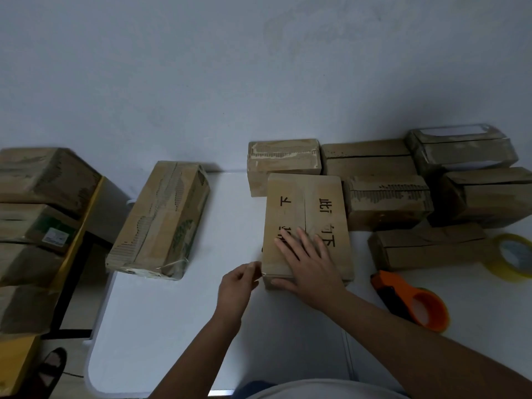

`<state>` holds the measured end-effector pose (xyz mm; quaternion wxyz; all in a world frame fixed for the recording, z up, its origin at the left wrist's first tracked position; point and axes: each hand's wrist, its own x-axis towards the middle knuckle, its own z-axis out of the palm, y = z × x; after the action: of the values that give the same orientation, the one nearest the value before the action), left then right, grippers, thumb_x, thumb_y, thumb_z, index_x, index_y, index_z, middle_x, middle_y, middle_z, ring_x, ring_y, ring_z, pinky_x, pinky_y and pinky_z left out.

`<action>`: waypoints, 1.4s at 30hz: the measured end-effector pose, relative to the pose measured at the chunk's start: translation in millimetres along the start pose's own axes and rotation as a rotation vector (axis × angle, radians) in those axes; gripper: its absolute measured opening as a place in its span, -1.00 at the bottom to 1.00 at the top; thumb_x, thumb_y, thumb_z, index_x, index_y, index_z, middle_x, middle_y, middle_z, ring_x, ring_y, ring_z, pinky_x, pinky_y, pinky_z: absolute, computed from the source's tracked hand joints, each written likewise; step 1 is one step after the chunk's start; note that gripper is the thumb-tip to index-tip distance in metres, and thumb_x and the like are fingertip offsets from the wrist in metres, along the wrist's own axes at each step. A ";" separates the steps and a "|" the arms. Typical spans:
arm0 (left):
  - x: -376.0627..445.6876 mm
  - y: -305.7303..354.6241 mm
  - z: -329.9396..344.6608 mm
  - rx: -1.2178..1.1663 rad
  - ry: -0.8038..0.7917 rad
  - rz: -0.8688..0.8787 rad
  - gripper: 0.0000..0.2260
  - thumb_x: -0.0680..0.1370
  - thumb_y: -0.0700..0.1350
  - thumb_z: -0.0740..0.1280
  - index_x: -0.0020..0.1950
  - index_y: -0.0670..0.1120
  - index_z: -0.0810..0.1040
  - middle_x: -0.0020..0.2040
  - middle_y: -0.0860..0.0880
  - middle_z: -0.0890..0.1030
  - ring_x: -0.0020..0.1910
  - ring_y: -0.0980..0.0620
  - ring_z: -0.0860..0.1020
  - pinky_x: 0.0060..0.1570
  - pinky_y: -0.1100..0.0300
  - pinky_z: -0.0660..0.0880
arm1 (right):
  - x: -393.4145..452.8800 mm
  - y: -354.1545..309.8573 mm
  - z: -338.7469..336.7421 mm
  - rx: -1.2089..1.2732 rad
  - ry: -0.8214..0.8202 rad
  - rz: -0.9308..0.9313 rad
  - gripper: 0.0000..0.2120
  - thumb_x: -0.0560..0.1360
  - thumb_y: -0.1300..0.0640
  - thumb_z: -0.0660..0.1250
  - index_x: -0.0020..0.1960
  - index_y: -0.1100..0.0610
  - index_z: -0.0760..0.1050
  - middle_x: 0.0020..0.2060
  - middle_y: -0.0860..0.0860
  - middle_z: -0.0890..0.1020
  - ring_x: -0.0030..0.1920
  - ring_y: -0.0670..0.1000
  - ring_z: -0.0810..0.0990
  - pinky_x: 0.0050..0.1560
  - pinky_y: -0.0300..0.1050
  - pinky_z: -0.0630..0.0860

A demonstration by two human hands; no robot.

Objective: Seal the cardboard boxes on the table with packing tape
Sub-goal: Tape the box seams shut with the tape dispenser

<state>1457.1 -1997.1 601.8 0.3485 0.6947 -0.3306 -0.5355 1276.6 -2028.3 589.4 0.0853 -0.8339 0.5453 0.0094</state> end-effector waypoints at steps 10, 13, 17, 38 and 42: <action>-14.0 11.4 -3.1 0.395 -0.251 0.190 -0.65 0.67 0.10 0.16 0.45 0.15 0.41 0.23 0.26 0.54 0.01 0.50 0.48 -0.08 0.63 0.35 | 1.0 0.7 -2.7 -0.015 -0.057 -0.010 -0.17 0.46 -0.48 -0.19 0.59 -0.03 -0.14 0.58 -0.07 -0.14 0.56 0.09 -0.21 0.52 0.20 -0.15; -8.4 12.5 -10.3 0.314 -0.205 0.139 -0.65 0.67 0.10 0.15 0.44 0.08 0.45 0.33 0.12 0.55 0.23 0.22 0.53 0.30 0.22 0.44 | 2.9 8.5 -9.3 0.101 -0.053 -0.018 -0.26 0.52 -0.43 -0.09 0.57 -0.13 -0.15 0.54 -0.16 -0.25 0.54 -0.01 -0.32 0.51 0.21 -0.22; -4.6 11.2 -14.5 0.403 -0.089 0.140 -0.62 0.67 0.11 0.14 0.49 0.12 0.37 0.43 0.03 0.47 0.37 0.02 0.46 0.31 0.15 0.38 | -1.7 48.1 -26.9 0.480 0.137 0.380 -0.32 0.57 -0.28 0.10 0.57 -0.12 -0.09 0.56 -0.10 -0.19 0.56 0.06 -0.22 0.48 0.16 -0.16; 6.9 2.5 -9.1 1.178 -0.085 0.605 -0.49 0.66 0.21 -0.06 0.60 0.19 -0.05 0.60 0.19 -0.14 0.55 0.02 -0.31 0.49 -0.02 -0.33 | 9.2 35.8 -45.6 1.014 -0.039 0.452 -0.65 0.62 -0.12 0.12 0.30 0.04 0.39 0.21 0.07 0.47 0.12 0.03 0.54 0.09 0.05 0.59; -7.1 2.4 -28.6 1.093 0.085 0.539 -0.54 0.66 0.20 -0.01 0.54 0.16 0.24 0.55 0.16 0.24 0.54 0.04 0.13 0.49 0.02 0.02 | -1.9 13.4 -34.1 0.957 -0.090 0.442 -0.55 0.61 -0.18 0.09 0.39 0.03 0.34 0.25 0.04 0.34 0.18 0.04 0.47 0.10 -0.05 0.53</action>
<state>1483.3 -1988.7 612.8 0.0779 0.6855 -0.7075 -0.1533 1261.0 -2037.0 621.4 0.4756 -0.5657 0.6472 -0.1868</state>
